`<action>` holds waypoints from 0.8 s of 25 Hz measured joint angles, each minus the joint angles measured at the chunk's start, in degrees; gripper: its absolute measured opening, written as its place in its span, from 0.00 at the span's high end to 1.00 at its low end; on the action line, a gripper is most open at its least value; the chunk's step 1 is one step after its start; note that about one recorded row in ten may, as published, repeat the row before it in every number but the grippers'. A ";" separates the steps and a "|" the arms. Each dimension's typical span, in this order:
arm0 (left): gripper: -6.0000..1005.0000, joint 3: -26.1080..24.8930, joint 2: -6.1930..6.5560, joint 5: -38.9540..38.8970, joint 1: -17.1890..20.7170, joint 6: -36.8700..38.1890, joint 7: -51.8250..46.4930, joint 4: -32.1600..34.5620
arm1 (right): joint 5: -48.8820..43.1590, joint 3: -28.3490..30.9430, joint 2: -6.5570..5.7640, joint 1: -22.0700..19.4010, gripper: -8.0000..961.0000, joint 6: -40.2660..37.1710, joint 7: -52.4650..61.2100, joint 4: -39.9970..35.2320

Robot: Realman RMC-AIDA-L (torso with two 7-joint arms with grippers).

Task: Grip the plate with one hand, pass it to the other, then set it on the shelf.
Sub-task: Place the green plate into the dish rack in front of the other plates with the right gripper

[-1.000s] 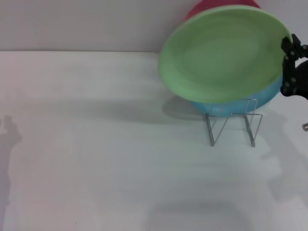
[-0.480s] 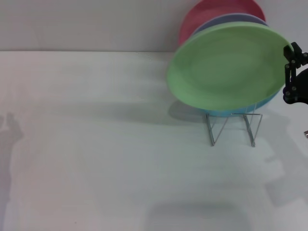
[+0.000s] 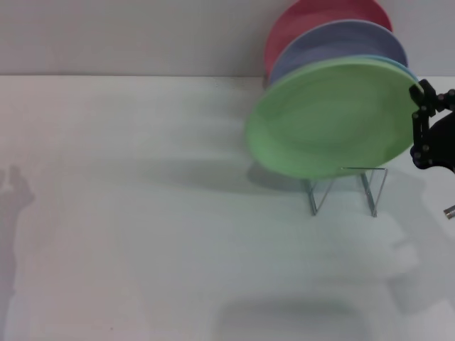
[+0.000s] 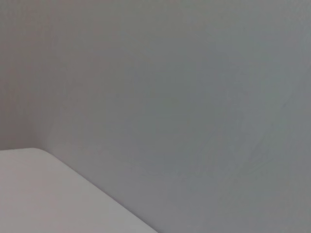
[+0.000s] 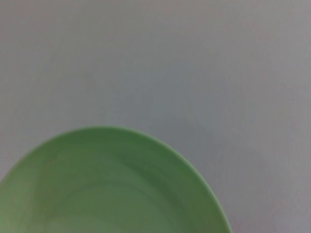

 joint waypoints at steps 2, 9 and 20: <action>0.68 -0.01 0.05 0.02 -0.06 -0.16 -0.01 0.03 | 0.00 0.06 0.30 -0.64 0.97 0.21 -1.57 -0.19; 0.68 -0.02 0.07 0.03 -0.27 -0.25 -0.01 0.05 | 0.02 0.73 0.63 -1.29 0.97 0.15 -4.25 -0.87; 0.66 -0.02 0.07 0.12 -0.35 -0.76 -0.01 0.05 | 0.10 1.29 0.68 -0.87 0.97 -0.35 -6.14 -3.69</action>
